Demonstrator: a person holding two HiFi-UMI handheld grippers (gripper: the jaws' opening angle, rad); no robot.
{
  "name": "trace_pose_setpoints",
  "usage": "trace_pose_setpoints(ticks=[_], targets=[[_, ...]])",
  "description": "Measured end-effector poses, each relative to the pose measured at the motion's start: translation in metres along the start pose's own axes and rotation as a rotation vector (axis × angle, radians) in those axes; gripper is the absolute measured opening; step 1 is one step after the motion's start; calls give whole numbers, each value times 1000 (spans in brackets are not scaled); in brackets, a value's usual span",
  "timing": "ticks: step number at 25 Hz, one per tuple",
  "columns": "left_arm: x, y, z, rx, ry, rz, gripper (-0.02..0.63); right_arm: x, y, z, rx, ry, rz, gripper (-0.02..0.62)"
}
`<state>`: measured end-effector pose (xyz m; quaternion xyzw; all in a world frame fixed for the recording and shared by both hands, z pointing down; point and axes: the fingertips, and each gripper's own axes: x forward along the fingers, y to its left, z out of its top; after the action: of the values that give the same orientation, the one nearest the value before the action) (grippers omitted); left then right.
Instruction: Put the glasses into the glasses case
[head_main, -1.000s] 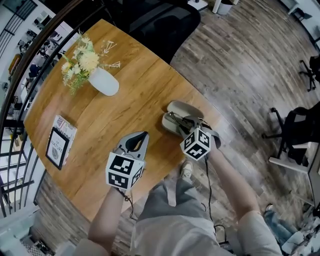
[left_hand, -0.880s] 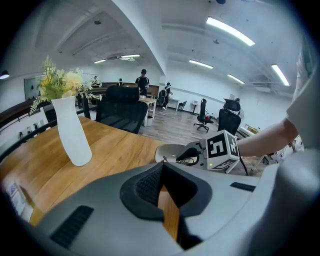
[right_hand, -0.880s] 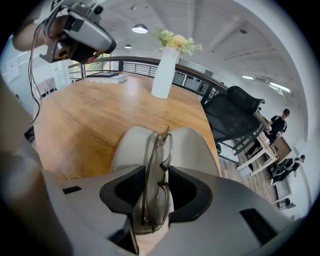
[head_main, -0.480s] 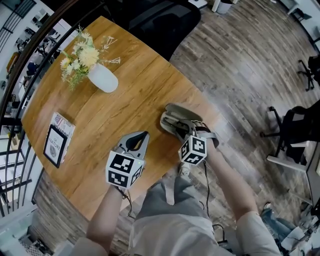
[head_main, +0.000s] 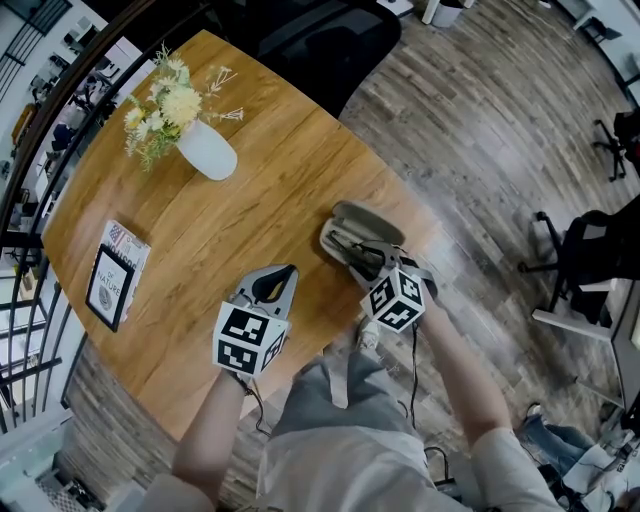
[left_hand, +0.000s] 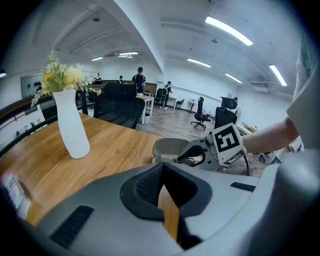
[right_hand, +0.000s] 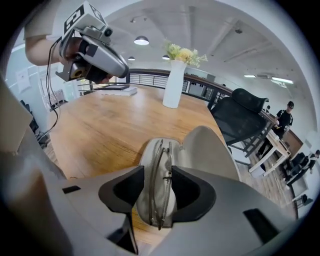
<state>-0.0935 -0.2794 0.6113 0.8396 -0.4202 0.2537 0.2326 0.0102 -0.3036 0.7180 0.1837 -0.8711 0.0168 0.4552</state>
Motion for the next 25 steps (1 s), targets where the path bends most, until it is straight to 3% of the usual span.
trace_pose_setpoints(ticks=[5,16,20,25], targets=[[-4,-4,-9,-3,10,-4,15,-2,16,2,-111,-4,-17,181],[-15,-17,-19,5,14,-16,15,-1,39,-4,-239,64,-87,186],[-19,-23,-24,7,18,-23,15,2,33,-8,-235,113,-124,219],[-23,-31,-34,9,28,-31,15,14,35,-19,-234,162,-97,259]])
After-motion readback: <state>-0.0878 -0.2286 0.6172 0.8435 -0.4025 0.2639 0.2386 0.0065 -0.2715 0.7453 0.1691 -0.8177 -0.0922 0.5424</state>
